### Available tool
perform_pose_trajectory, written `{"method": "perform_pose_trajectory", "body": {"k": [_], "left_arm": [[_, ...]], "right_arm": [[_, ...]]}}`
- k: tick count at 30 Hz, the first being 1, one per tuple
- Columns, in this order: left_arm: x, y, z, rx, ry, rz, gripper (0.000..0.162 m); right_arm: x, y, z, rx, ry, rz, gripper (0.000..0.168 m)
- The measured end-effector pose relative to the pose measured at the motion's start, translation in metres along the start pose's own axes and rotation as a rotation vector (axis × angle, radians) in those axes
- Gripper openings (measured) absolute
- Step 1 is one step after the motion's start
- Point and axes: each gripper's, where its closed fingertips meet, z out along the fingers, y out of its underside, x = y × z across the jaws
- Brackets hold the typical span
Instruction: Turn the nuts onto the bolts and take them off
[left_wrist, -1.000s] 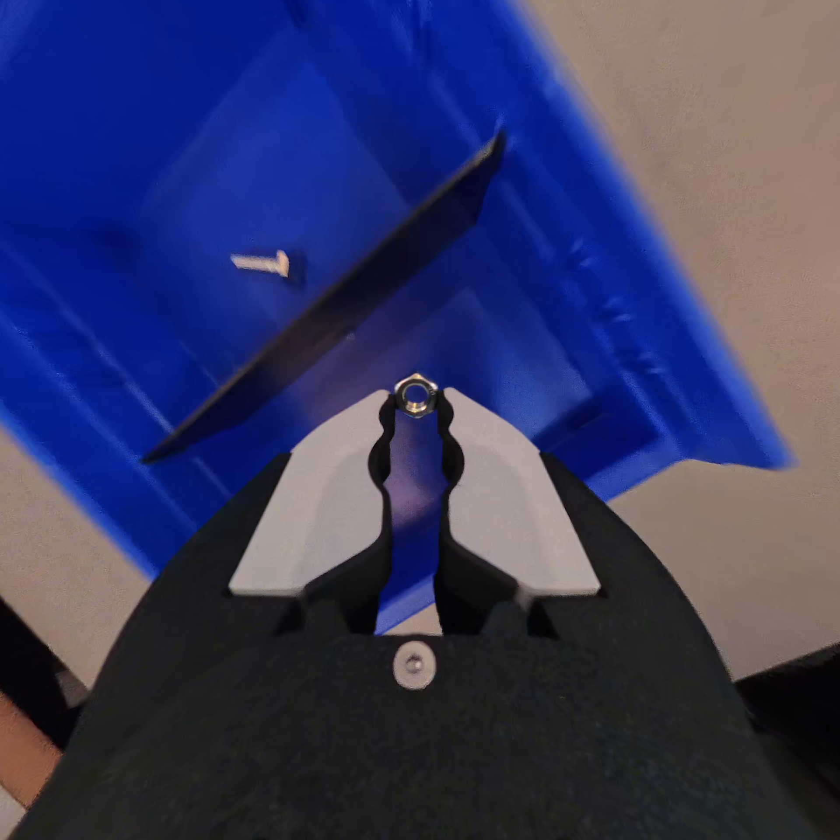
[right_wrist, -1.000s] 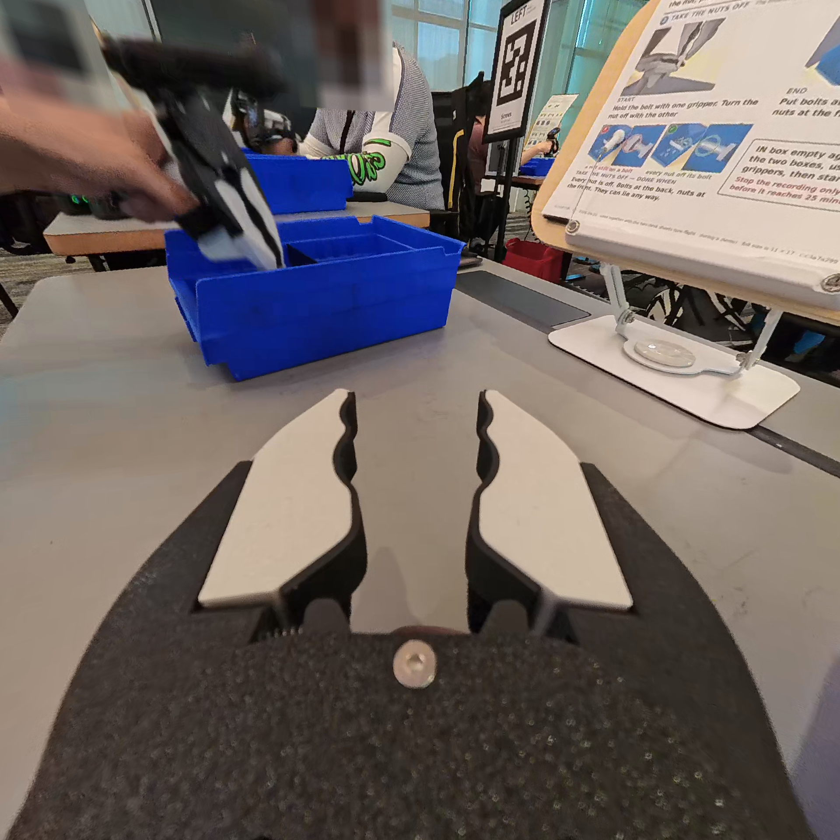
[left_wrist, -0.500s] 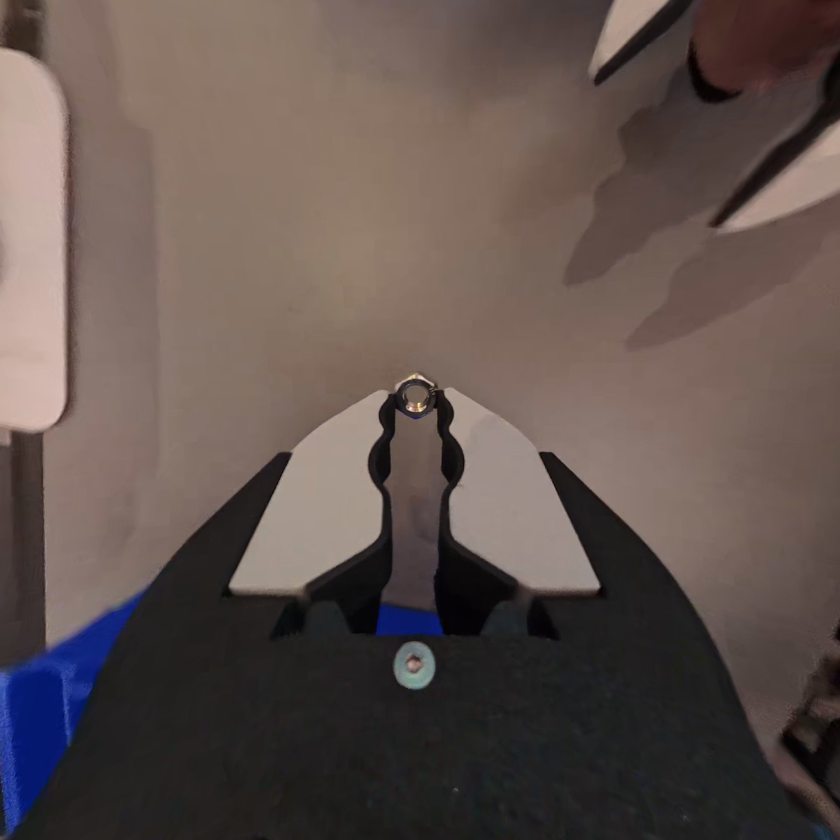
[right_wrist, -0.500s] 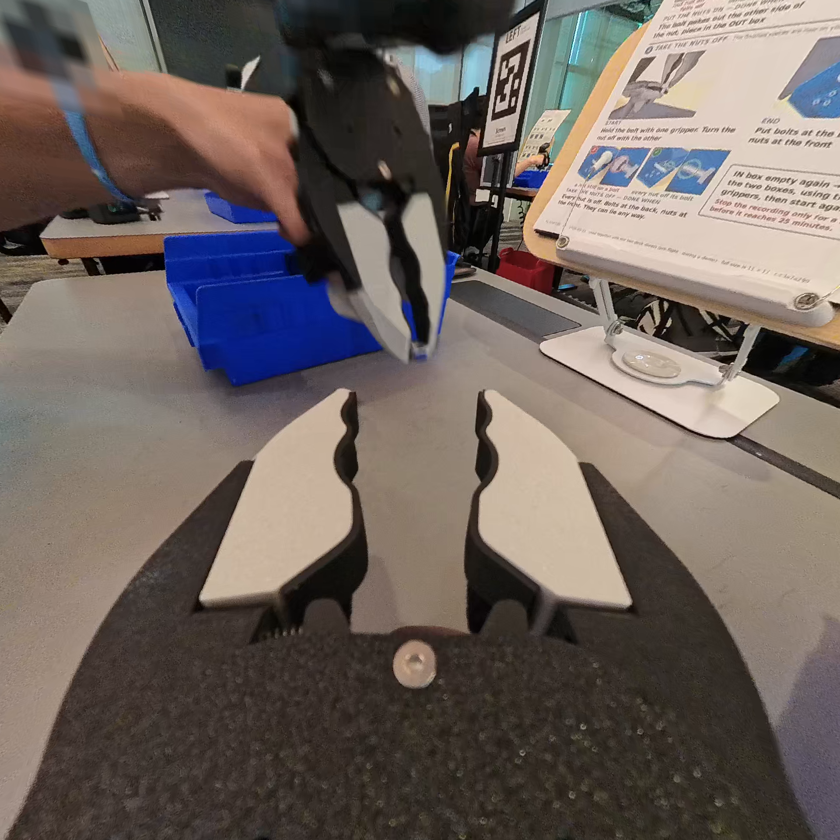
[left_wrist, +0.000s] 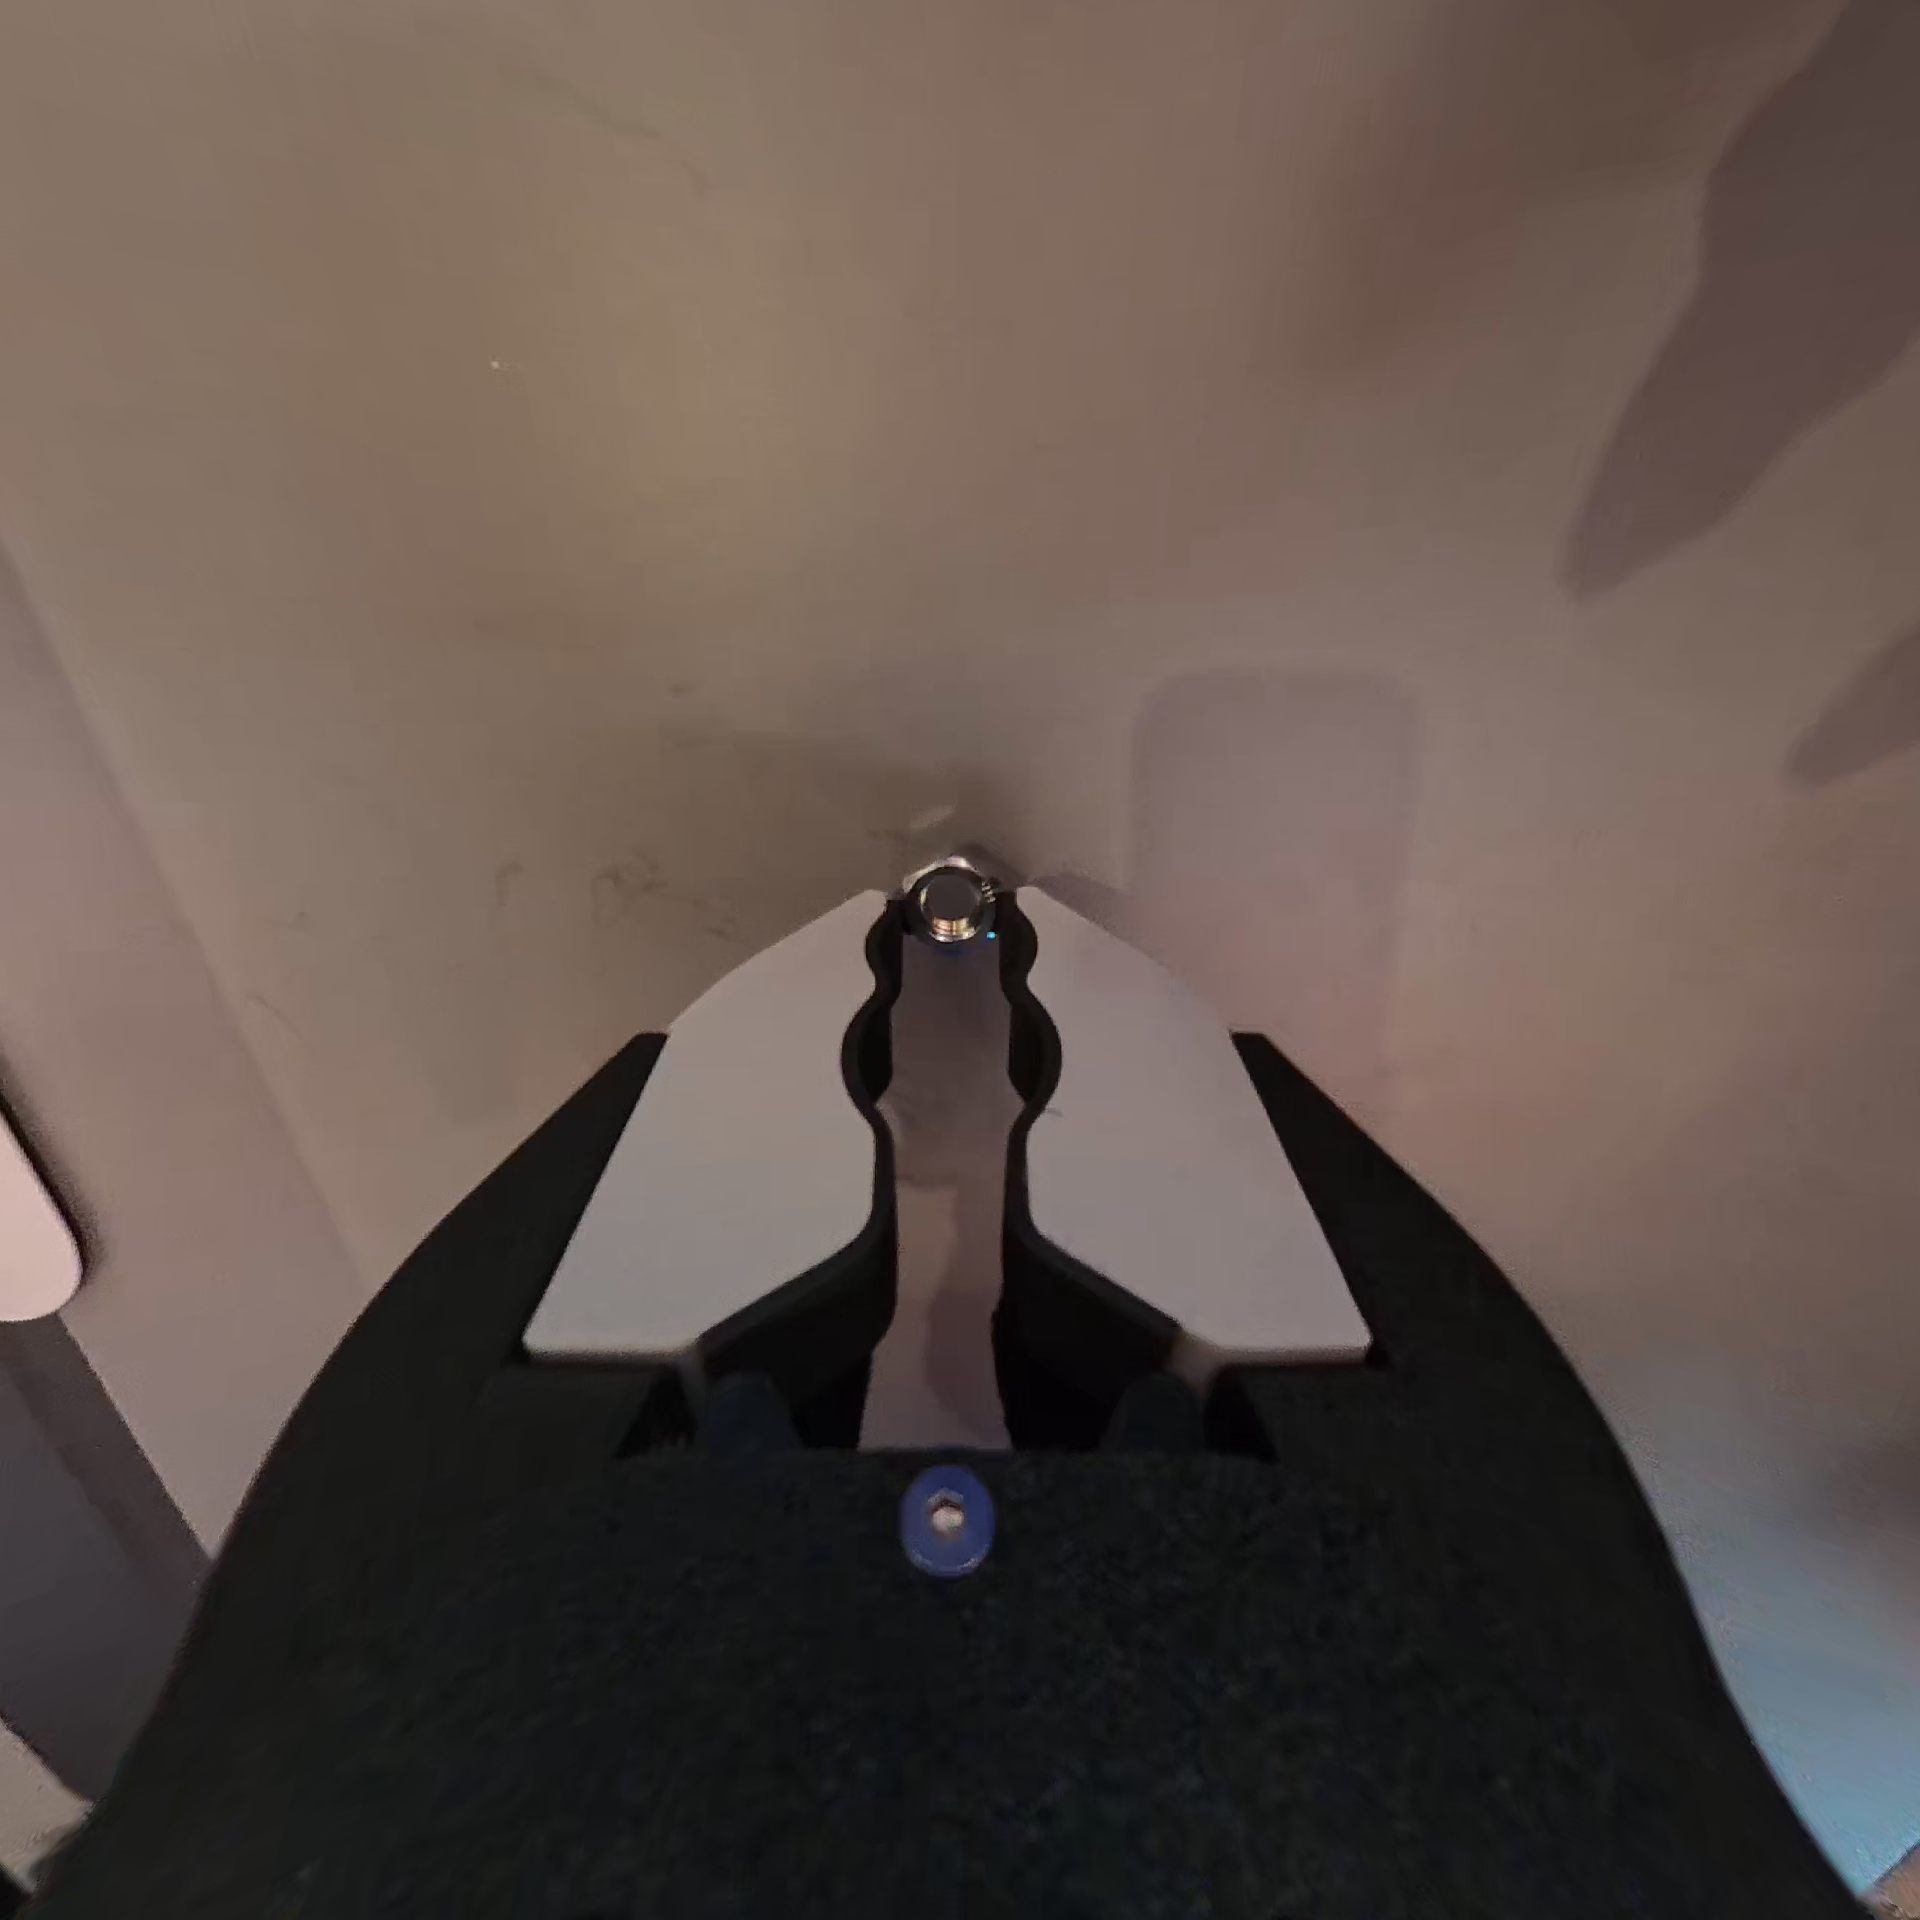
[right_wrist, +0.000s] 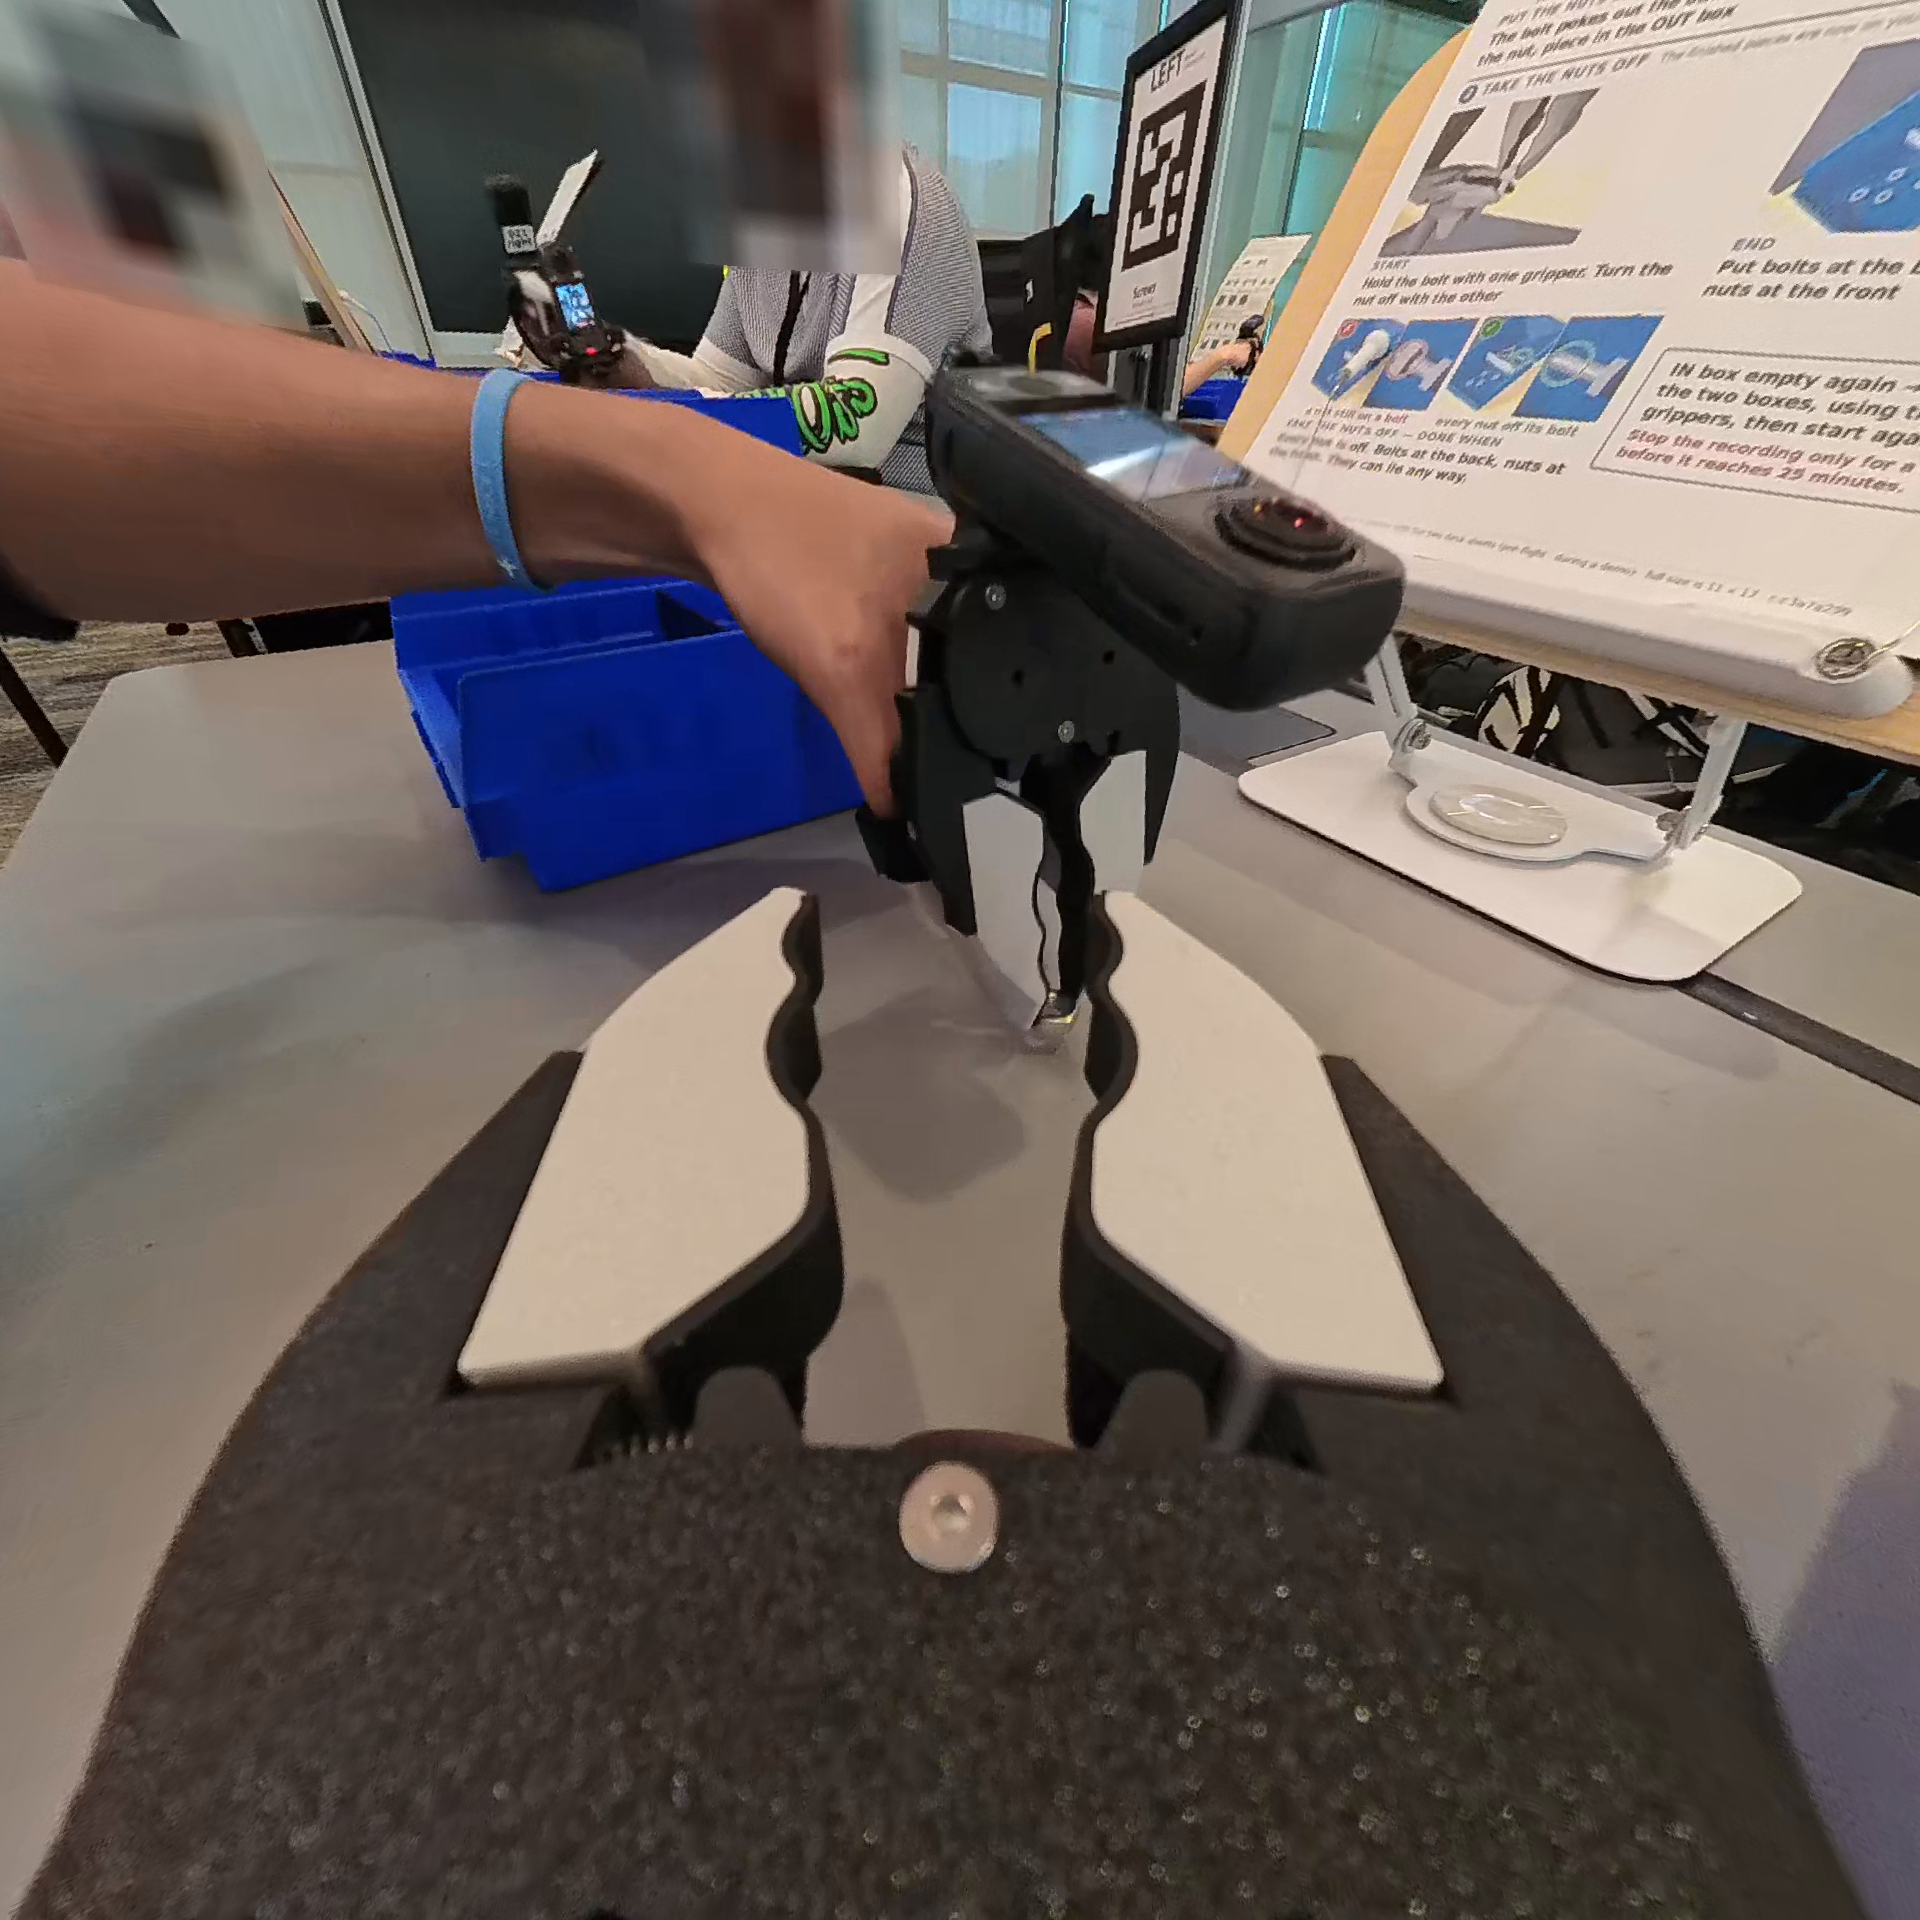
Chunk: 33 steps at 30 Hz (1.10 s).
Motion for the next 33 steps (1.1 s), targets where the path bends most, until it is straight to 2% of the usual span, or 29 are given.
{"method": "perform_pose_trajectory", "body": {"k": [9, 12, 15, 18, 21, 24, 26, 28, 31, 33], "left_arm": [[0.002, 0.002, 0.009, 0.002, 0.003, -0.007, 0.017], [-0.002, 0.004, 0.001, 0.008, -0.013, -0.044, 0.030], [-0.002, 0.003, -0.041, 0.127, -0.013, -0.118, 0.049], [-0.007, 0.014, -0.117, 0.318, -0.043, -0.267, 0.057], [-0.024, 0.053, -0.190, 0.462, -0.158, -0.459, 0.059], [-0.041, 0.119, -0.215, 0.386, -0.310, -0.570, 0.061], [-0.049, 0.166, -0.200, 0.250, -0.329, -0.672, 0.060], [-0.051, 0.206, -0.171, 0.138, -0.245, -0.830, 0.062], [-0.051, 0.247, -0.122, 0.028, -0.072, -1.053, 0.063], [-0.053, 0.274, -0.097, -0.079, -0.054, -1.071, 0.063]], "right_arm": [[-0.002, 0.004, 0.002, -0.017, -0.007, -0.013, 0.048], [-0.001, 0.004, 0.002, -0.016, -0.007, -0.007, 0.048], [0.000, 0.005, 0.001, -0.017, -0.008, 0.000, 0.048], [0.001, 0.007, 0.002, -0.019, -0.006, 0.006, 0.048], [0.000, 0.011, 0.004, -0.031, -0.014, 0.020, 0.048], [0.000, 0.011, 0.004, -0.031, -0.022, 0.030, 0.048], [-0.001, 0.011, 0.004, -0.030, -0.025, 0.035, 0.048], [-0.001, 0.011, 0.005, -0.032, -0.029, 0.039, 0.048], [-0.003, 0.012, 0.005, -0.032, -0.037, 0.047, 0.048], [-0.004, 0.013, 0.006, -0.037, -0.041, 0.046, 0.048]]}}
